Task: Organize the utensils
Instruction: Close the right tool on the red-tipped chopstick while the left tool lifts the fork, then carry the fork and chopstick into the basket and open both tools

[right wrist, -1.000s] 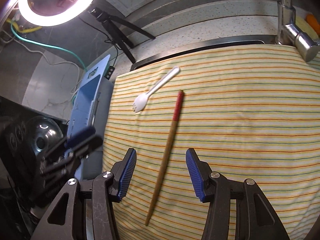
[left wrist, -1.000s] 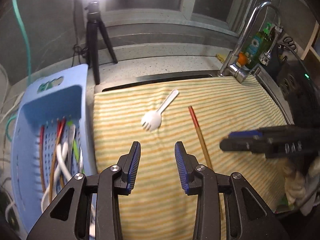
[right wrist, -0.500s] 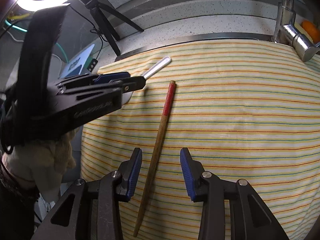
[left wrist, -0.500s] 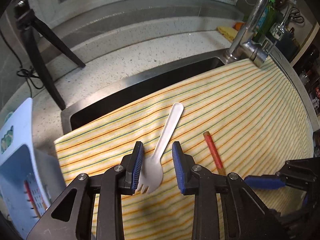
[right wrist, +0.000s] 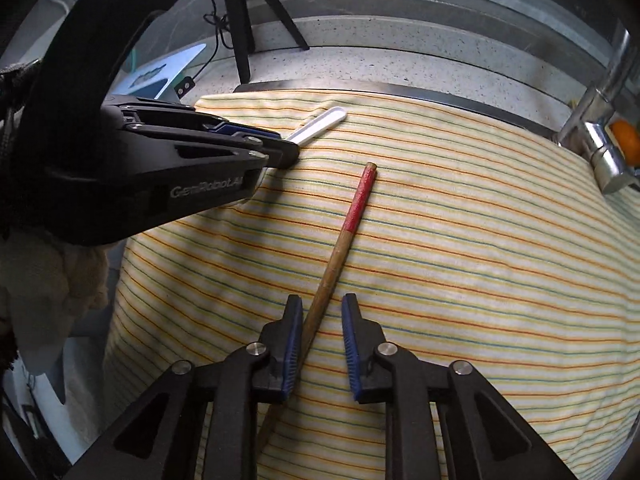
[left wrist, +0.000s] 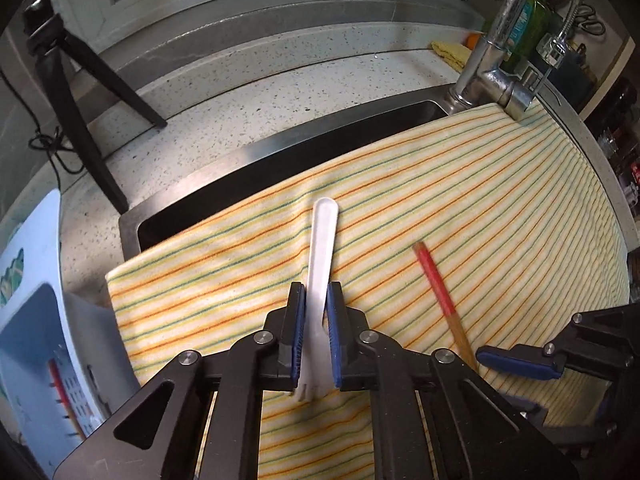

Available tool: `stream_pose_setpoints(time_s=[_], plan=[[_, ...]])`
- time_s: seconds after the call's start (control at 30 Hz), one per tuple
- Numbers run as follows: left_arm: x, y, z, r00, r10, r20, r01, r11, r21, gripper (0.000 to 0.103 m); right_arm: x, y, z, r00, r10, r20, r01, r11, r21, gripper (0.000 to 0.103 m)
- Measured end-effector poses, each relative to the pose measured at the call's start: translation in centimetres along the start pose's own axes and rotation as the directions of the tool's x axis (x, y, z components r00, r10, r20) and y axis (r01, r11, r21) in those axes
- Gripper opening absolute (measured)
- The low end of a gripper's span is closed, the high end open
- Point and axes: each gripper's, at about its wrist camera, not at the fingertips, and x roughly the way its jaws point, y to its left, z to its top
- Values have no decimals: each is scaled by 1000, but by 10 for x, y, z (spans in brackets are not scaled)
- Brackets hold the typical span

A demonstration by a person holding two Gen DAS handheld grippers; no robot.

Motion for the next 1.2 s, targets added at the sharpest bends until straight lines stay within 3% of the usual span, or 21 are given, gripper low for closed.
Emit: stream_pose_setpoints(time_s=[0.47, 0.6, 0.73, 0.87, 1.2], plan=[[-26, -17, -65, 1000, -2, 14, 3, 991, -135, 9, -7, -31, -8, 995, 100, -5, -100, 994, 53, 6], [-34, -19, -86, 998, -30, 46, 40, 973, -228, 9, -10, -39, -11, 991, 133, 5, -133, 988, 78, 6], [-44, -19, -109, 992, -66, 105, 100, 930, -354, 9, -14, -46, -14, 985, 174, 18, -175, 978, 114, 6], [-56, -19, -121, 986, -64, 153, 123, 900, -418, 9, -22, -45, -13, 980, 199, 28, -201, 974, 108, 6], [-105, -1, -134, 972, 28, 232, 84, 885, -458, 9, -53, 4, 16, 957, 275, 87, -275, 961, -11, 6]])
